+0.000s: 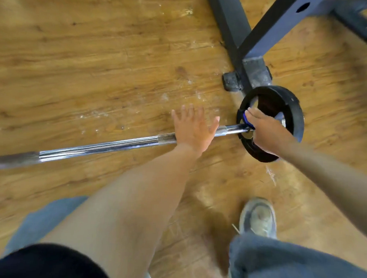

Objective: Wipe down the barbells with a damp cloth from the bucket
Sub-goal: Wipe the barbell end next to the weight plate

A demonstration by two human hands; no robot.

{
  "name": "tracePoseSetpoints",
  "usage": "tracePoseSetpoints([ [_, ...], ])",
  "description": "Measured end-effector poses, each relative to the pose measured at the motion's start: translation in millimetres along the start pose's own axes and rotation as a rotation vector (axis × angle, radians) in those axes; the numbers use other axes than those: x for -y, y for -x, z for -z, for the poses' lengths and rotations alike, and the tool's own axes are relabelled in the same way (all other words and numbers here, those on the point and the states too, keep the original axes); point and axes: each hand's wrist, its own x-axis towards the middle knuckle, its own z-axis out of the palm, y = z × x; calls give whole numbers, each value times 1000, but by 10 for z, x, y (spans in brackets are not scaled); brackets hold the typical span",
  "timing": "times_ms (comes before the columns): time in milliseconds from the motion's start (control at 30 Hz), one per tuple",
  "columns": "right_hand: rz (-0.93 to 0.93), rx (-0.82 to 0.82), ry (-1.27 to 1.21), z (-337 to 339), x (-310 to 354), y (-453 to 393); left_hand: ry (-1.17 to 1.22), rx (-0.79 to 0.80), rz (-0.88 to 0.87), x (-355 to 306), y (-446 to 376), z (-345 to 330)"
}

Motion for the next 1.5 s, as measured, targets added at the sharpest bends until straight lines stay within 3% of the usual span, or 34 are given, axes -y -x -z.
tracePoseSetpoints([
  [100,-1,88,14,1,6,-58,-38,-33,-34,-2,166,-37],
  [333,84,-122,103,-425,32,662,-145,-182,-116,-80,494,-269],
  [400,22,-193,82,-468,47,627,-171,-222,-138,-100,599,-350],
  [500,0,-114,-9,-475,3,619,-171,-310,-151,-100,751,-452],
  [567,21,-180,-21,-561,-20,800,-167,-360,-145,-111,835,-518],
  [733,44,-225,195,-1039,-37,1328,-154,-416,-170,-162,1183,-712],
  [933,-34,-320,-14,-946,126,1374,-216,-334,-145,-216,1501,-794],
  [1067,-16,-300,70,-1229,126,1741,-236,-267,-117,-226,1509,-771],
  [1233,14,-357,122,-1126,128,1374,-235,-229,-75,-266,1362,-688],
  [1400,-17,-339,-61,-1120,136,1322,-215,-197,-2,-278,1019,-502],
  [1500,17,-372,-32,-975,45,1081,-168,-178,73,-293,878,-459],
])
